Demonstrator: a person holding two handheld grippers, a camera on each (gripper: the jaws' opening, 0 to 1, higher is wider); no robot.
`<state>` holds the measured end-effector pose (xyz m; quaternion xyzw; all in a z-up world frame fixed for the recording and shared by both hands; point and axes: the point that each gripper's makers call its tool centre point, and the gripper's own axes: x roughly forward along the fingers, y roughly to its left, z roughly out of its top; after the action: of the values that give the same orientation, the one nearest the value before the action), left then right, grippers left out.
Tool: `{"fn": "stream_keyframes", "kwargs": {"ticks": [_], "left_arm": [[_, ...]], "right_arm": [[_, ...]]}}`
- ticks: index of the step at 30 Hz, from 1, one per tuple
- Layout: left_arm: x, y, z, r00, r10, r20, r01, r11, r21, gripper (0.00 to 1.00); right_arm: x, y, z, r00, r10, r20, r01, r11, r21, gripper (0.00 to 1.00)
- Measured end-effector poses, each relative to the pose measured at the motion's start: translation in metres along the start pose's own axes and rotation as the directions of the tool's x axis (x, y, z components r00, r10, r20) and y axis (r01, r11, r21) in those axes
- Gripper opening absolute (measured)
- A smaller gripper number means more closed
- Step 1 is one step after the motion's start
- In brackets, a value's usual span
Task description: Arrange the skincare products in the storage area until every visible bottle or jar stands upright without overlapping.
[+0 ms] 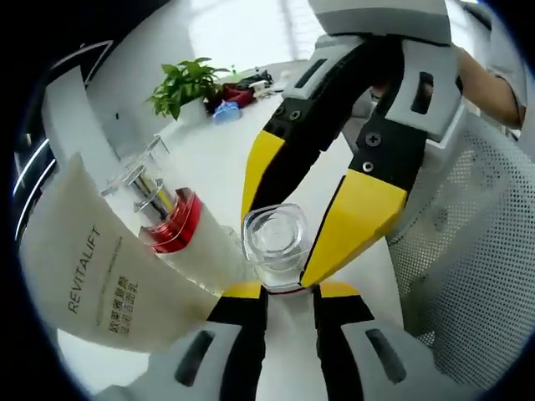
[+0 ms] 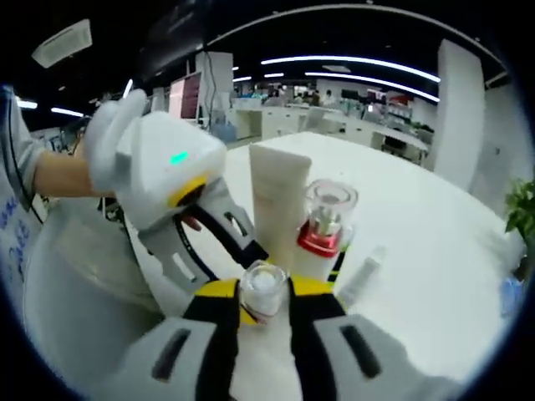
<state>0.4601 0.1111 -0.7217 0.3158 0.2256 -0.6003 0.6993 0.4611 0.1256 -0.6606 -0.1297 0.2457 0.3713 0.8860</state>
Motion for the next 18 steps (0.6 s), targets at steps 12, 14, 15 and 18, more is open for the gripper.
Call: {"fn": "stream_keyframes", "kwargs": {"ticks": [12, 14, 15, 18], "left_arm": [[-0.012, 0.003, -0.01, 0.998, 0.048, -0.037, -0.049, 0.999, -0.001, 0.18], [-0.016, 0.002, -0.01, 0.998, 0.055, -0.037, -0.055, 0.998, -0.011, 0.18], [-0.018, 0.002, -0.01, 0.998, 0.053, -0.037, -0.054, 0.998, -0.017, 0.17], [-0.024, -0.002, -0.008, 0.998, 0.048, -0.034, -0.049, 0.998, -0.028, 0.16]], "right_arm": [[0.0, -0.003, -0.02, 0.997, 0.02, -0.079, -0.021, 1.0, -0.018, 0.28], [0.001, -0.005, -0.024, 0.995, 0.024, -0.099, -0.027, 0.999, -0.024, 0.28], [0.001, -0.006, -0.026, 0.994, 0.026, -0.105, -0.029, 0.999, -0.027, 0.28], [0.004, -0.009, -0.03, 0.991, 0.039, -0.124, -0.043, 0.999, -0.028, 0.25]]}}
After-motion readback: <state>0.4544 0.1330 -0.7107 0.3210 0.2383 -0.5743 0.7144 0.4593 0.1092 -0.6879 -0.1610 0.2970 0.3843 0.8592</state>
